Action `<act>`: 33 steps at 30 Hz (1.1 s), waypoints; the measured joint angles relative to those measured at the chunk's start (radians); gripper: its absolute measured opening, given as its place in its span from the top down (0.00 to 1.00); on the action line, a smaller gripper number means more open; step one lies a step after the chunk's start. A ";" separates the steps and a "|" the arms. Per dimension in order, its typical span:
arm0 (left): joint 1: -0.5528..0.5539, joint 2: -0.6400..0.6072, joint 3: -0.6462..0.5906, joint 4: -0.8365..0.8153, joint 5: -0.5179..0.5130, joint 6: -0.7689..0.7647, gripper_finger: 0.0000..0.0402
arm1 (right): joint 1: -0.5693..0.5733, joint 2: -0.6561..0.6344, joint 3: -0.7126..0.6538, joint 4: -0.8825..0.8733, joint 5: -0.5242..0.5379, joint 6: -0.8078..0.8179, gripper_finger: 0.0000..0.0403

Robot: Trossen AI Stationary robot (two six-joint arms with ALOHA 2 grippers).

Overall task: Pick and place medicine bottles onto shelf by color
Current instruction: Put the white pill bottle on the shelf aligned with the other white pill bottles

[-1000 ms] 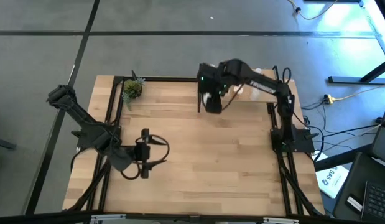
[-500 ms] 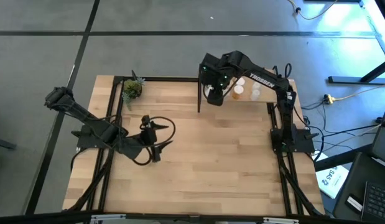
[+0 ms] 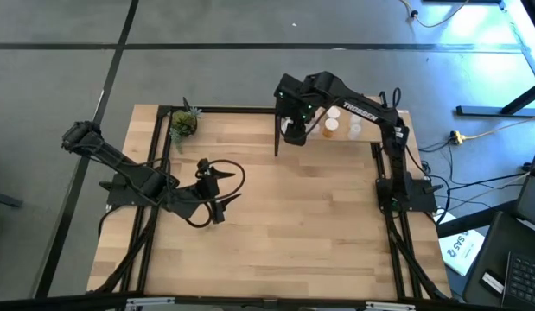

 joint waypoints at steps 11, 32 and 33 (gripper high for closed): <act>0.000 0.000 0.000 -0.002 0.001 0.000 0.29 | -0.012 0.002 0.000 -0.007 0.002 0.003 0.54; -0.003 0.000 0.000 -0.002 0.002 -0.004 0.29 | -0.016 0.032 0.000 -0.018 0.054 -0.003 0.54; -0.003 0.000 0.000 -0.002 0.002 -0.004 0.29 | -0.016 0.032 0.000 -0.018 0.054 -0.003 0.54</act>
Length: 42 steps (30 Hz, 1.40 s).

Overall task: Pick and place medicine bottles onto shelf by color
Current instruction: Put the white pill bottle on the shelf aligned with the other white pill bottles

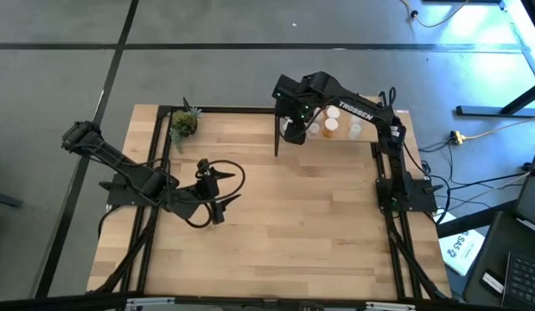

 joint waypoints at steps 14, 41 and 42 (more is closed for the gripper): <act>0.000 0.000 0.000 0.000 0.000 0.000 0.29 | 0.000 0.000 0.000 0.022 -0.007 -0.020 0.54; 0.000 0.000 0.000 0.000 0.000 0.001 0.29 | -0.003 0.023 0.000 0.022 0.033 -0.022 0.54; 0.000 0.000 0.000 0.000 0.000 0.001 0.29 | -0.004 0.023 0.000 0.023 0.037 -0.023 0.54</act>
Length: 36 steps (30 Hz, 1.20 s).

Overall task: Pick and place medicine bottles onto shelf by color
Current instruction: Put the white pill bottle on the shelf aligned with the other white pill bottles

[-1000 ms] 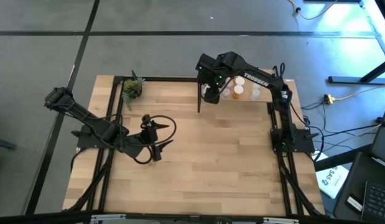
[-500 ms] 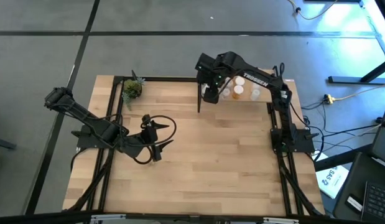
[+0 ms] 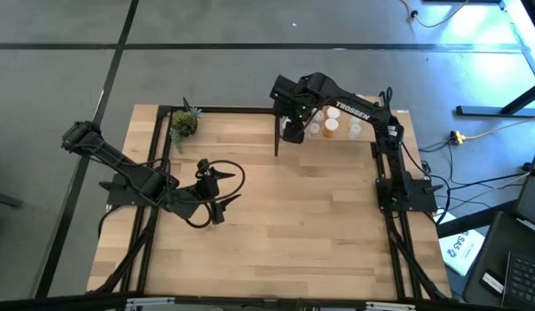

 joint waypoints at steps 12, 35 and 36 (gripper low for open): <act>0.000 0.000 0.000 0.000 0.000 0.000 0.29 | 0.000 0.000 0.000 0.005 -0.095 -0.002 0.54; 0.000 0.000 0.000 0.000 0.000 0.000 0.29 | 0.000 0.000 0.000 0.000 -0.072 0.004 0.53; 0.000 0.000 0.000 0.000 0.000 0.000 0.29 | 0.000 0.000 0.000 0.000 -0.072 0.004 0.53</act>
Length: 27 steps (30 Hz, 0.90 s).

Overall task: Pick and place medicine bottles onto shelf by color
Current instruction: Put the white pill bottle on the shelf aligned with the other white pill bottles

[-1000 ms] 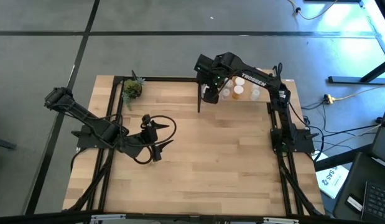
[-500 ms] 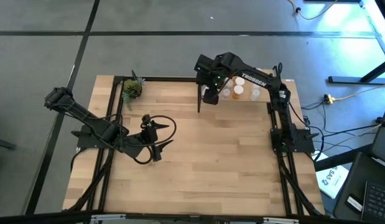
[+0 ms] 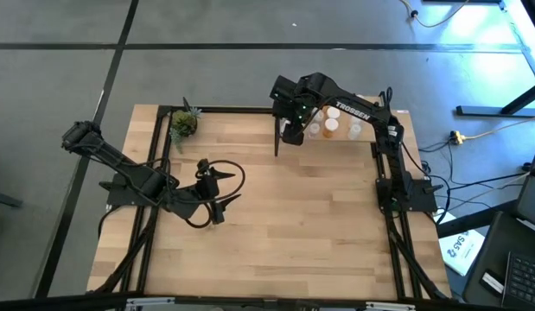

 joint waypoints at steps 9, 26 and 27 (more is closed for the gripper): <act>0.000 0.000 0.000 0.000 0.000 0.000 0.29 | 0.000 0.000 0.000 -0.025 0.035 -0.002 0.55; 0.000 0.000 0.000 0.000 0.000 0.001 0.29 | 0.000 0.002 0.002 -0.026 0.016 -0.003 0.32; 0.000 0.000 0.000 0.000 0.000 0.001 0.29 | 0.000 0.002 0.007 -0.032 0.016 -0.003 0.32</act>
